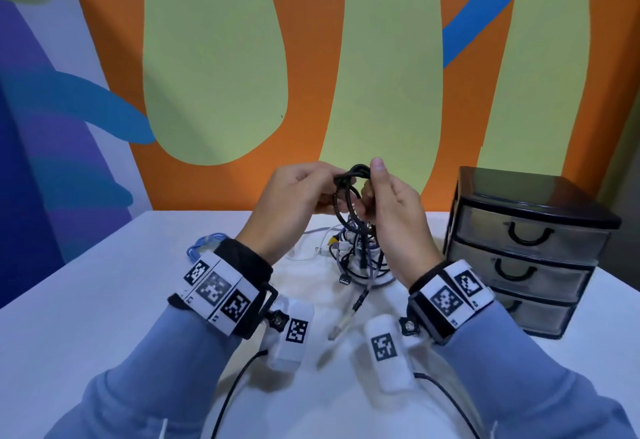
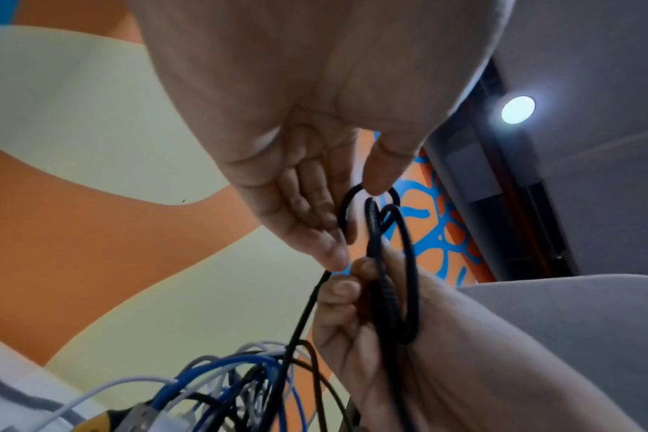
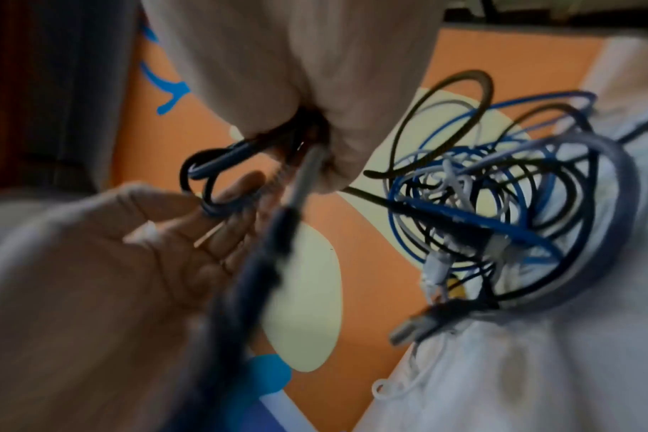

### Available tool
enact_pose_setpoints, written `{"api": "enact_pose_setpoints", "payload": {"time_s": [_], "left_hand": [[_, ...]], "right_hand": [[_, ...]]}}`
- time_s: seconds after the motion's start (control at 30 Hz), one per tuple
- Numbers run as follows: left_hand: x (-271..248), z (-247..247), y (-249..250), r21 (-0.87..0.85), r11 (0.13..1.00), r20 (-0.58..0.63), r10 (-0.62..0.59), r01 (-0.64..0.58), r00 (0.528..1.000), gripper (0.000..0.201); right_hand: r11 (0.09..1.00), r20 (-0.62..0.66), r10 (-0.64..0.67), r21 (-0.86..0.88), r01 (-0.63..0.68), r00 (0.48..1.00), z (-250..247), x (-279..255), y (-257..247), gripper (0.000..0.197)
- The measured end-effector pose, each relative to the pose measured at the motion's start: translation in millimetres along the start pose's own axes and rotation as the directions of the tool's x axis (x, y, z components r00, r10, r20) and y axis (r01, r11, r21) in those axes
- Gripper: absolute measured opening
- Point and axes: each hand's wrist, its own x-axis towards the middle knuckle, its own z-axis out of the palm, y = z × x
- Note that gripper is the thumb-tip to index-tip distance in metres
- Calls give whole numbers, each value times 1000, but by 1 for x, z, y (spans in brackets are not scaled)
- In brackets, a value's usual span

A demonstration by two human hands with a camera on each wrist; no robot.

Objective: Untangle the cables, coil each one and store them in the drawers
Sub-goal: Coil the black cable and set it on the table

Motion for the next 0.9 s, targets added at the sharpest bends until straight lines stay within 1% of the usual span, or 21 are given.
{"api": "enact_pose_setpoints", "payload": {"time_s": [0.07,0.1,0.17,0.2,0.27,0.3,0.37,0.4,0.43,0.47,0.5,0.53,0.57,0.6,0.67,0.73,0.77,0.83,0.9], "left_hand": [[-3,3,-2,11,1000,59,13,-13,998,24],[-3,4,-4,51,998,79,23,-27,997,23],[-5,7,-9,126,990,109,45,-59,993,20],[-6,9,-10,130,989,109,56,-70,992,18],[-4,11,-11,98,992,70,66,-73,995,14],[-4,11,-10,89,994,49,64,-68,997,17],[-5,11,-8,92,993,32,64,-67,997,33],[-7,11,-7,114,989,42,86,-91,995,43],[-8,11,-6,163,977,59,130,-138,990,51],[-9,11,-5,240,951,84,182,-197,980,53],[-9,11,-6,332,909,107,228,-251,968,49],[-8,12,-7,426,858,125,260,-289,957,40],[-7,11,-10,510,807,127,273,-299,954,30],[-6,11,-12,571,770,119,264,-284,957,22],[-5,10,-16,631,736,111,227,-245,967,11],[-4,8,-19,617,738,123,253,-273,960,7],[-3,7,-19,581,757,116,287,-299,951,5],[-2,6,-17,464,824,47,342,-323,939,4],[-2,6,-13,300,910,-48,315,-288,948,4]], "right_hand": [[978,-34,-73,-199,65,997,-2,2,4,71],[962,-58,-91,-263,73,994,-3,3,5,75],[949,-57,-78,-311,57,995,-6,6,7,79],[953,-30,-54,-301,42,998,-8,5,7,78],[968,16,-16,-251,19,1000,-7,3,5,68],[976,28,-2,-219,8,1000,-6,3,4,64],[989,26,10,-148,-6,1000,-6,2,2,60],[993,15,9,-120,-8,1000,-5,1,0,59],[995,10,10,-100,-9,1000,-5,1,0,58],[996,15,12,-86,-10,1000,-5,0,0,59],[996,26,17,-87,-15,1000,-5,0,1,59],[996,41,25,-91,-21,999,-5,-1,0,57],[995,56,35,-95,-30,998,-5,-2,-1,57],[995,64,43,-89,-37,997,-5,-2,-1,57],[996,52,68,-54,-66,996,-6,-2,-4,56],[995,26,98,-26,-98,995,-8,0,-4,54],[993,14,116,-19,-116,993,-9,1,-4,54],[988,7,157,-1,-157,988,-9,3,-4,54],[977,9,212,16,-212,977,-8,3,-3,50]]}}
